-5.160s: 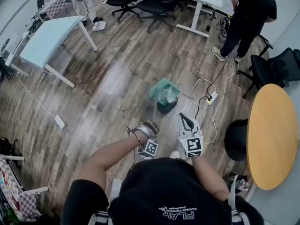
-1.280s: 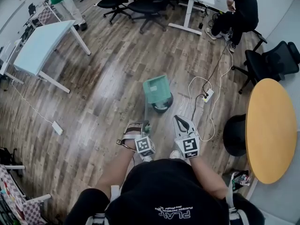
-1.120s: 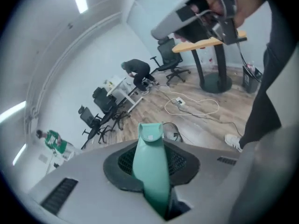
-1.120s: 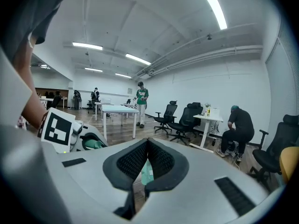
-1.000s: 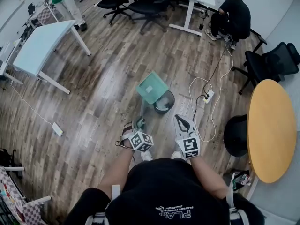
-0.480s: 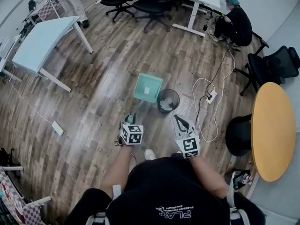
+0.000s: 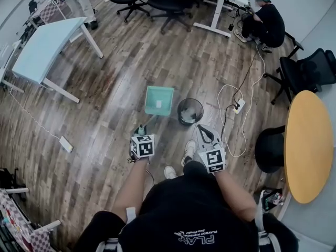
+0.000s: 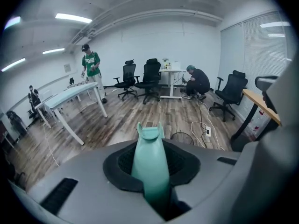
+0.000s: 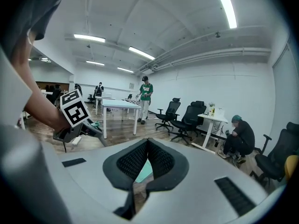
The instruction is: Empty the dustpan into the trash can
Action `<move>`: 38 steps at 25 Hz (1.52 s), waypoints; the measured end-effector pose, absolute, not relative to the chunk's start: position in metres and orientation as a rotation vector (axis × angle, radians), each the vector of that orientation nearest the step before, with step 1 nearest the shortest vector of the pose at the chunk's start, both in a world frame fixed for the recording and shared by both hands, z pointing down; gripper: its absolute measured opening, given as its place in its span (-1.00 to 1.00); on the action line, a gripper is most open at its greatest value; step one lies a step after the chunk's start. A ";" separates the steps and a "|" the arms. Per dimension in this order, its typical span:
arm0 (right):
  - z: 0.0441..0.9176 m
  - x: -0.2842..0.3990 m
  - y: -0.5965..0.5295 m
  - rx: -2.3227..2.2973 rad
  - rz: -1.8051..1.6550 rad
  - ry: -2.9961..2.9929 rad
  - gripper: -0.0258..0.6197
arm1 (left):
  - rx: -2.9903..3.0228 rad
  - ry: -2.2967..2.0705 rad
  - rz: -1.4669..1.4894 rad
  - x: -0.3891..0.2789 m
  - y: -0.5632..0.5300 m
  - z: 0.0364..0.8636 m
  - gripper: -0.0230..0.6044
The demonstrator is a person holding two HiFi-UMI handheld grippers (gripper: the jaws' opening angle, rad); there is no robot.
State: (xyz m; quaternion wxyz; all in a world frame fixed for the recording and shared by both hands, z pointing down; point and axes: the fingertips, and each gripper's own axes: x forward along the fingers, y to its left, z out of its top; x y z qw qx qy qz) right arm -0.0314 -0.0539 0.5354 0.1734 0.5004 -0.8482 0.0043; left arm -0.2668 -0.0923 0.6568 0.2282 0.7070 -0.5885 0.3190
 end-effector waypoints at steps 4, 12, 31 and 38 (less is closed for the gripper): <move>0.559 -0.018 -0.074 1.387 0.060 -2.395 -0.85 | 1.895 -1.612 0.904 -0.261 -0.106 0.671 -0.61; 0.595 0.021 -0.141 1.333 0.162 -2.390 -0.85 | 1.787 -1.590 0.975 -0.243 -0.149 0.700 -0.61; 0.672 0.077 -0.248 1.221 0.295 -2.358 -0.85 | 1.617 -1.481 1.113 -0.216 -0.205 0.802 -0.61; 0.687 0.073 -0.249 1.174 0.318 -2.364 -0.85 | 1.570 -1.476 1.118 -0.216 -0.217 0.831 -0.61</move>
